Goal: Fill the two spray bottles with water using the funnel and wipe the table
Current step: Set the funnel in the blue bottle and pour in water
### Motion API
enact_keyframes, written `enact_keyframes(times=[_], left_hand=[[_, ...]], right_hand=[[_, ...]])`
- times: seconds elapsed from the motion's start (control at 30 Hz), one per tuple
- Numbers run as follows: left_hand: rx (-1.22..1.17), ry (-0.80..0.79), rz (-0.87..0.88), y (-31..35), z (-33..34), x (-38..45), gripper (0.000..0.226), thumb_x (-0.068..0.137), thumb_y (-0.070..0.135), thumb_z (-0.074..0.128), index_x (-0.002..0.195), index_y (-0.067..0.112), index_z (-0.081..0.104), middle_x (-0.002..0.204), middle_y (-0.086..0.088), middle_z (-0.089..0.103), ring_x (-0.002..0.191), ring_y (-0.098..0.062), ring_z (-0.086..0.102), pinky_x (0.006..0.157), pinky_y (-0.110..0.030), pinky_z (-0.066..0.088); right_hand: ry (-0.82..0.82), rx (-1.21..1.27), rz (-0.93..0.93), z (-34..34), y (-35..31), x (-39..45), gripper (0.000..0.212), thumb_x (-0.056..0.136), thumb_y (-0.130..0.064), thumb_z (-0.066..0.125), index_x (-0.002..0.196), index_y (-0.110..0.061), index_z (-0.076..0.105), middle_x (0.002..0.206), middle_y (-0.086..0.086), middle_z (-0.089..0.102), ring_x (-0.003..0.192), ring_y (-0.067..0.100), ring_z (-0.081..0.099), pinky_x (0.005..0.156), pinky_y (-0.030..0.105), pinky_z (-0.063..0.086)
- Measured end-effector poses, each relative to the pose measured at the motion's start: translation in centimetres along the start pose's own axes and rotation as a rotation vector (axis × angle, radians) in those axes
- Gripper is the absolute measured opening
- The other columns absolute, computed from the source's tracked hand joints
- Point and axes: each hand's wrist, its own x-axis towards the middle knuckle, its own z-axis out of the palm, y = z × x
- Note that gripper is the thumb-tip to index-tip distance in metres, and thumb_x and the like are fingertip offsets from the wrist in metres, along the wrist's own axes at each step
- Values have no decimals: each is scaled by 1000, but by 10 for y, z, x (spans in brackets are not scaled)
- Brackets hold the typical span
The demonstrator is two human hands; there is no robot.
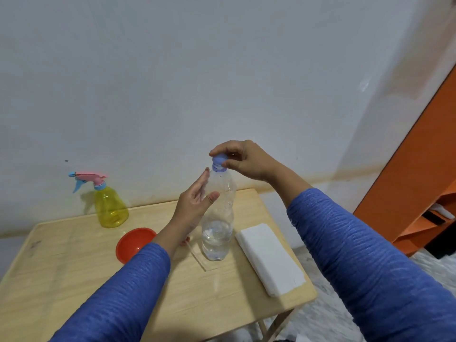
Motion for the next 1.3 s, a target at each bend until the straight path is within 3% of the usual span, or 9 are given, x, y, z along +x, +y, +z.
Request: enact_keyframes(times=[0.2,0.33,0.43,0.57,0.73,0.83,0.93,1.17,1.3], left_hand=[[7,22,-8,0,0,-1,66,87,14,62,144,19,30,148,4,35,135,-3,33,109,-19,27],[35,50,-7,-1,1,-4,66,87,14,61,145,19,29,148,4,36,133,-3,34,111,-27,30],[39,65,-7,-2,3,-6,65,88,12,59,145,18,28,149,3,35,133,-3,34,110,-24,30],[68,59,-21,-3,3,-6,67,87,16,60,145,18,27,149,4,34,134,-4,35,108,-20,31],[88,63,-36,-3,5,-6,69,85,20,59,146,21,26,149,3,33,135,-5,34,109,-19,29],[95,60,-43,-3,5,-6,68,86,22,58,146,23,25,150,3,32,136,-5,32,111,-24,28],[97,50,-48,-2,5,-7,72,83,29,59,146,25,24,151,4,31,136,-5,31,112,-26,27],[47,74,-56,-4,7,-8,70,85,23,60,145,26,26,149,5,33,137,-5,30,112,-27,29],[76,149,-82,1,6,-11,67,90,16,60,146,24,24,150,5,32,138,-6,28,109,-19,28]], right_hand=[[350,166,100,12,39,-15,39,87,-12,64,125,-15,59,119,5,58,106,16,59,95,23,46],[324,4,388,54,107,-59,37,83,-17,68,120,-11,63,116,9,62,103,16,59,87,16,40],[231,-80,601,89,157,-100,43,81,-18,70,122,-10,62,120,9,62,111,23,57,90,16,34],[190,-66,702,120,190,-137,44,80,-13,67,124,-8,60,124,10,62,115,23,56,89,16,34],[135,-78,716,134,203,-152,45,85,-13,62,129,-8,55,131,10,57,122,23,52,98,21,34],[224,-41,657,136,197,-149,66,82,-28,70,139,-13,42,138,8,49,127,23,46,100,25,33],[382,156,462,130,160,-125,90,73,-38,77,145,-29,25,136,0,45,118,14,49,95,25,39],[367,299,127,130,89,-60,124,57,-35,88,133,-62,-6,146,-1,36,130,6,39,100,18,35],[411,247,120,136,85,-41,122,60,-29,87,136,-52,-5,118,0,53,111,6,51,89,14,36]])
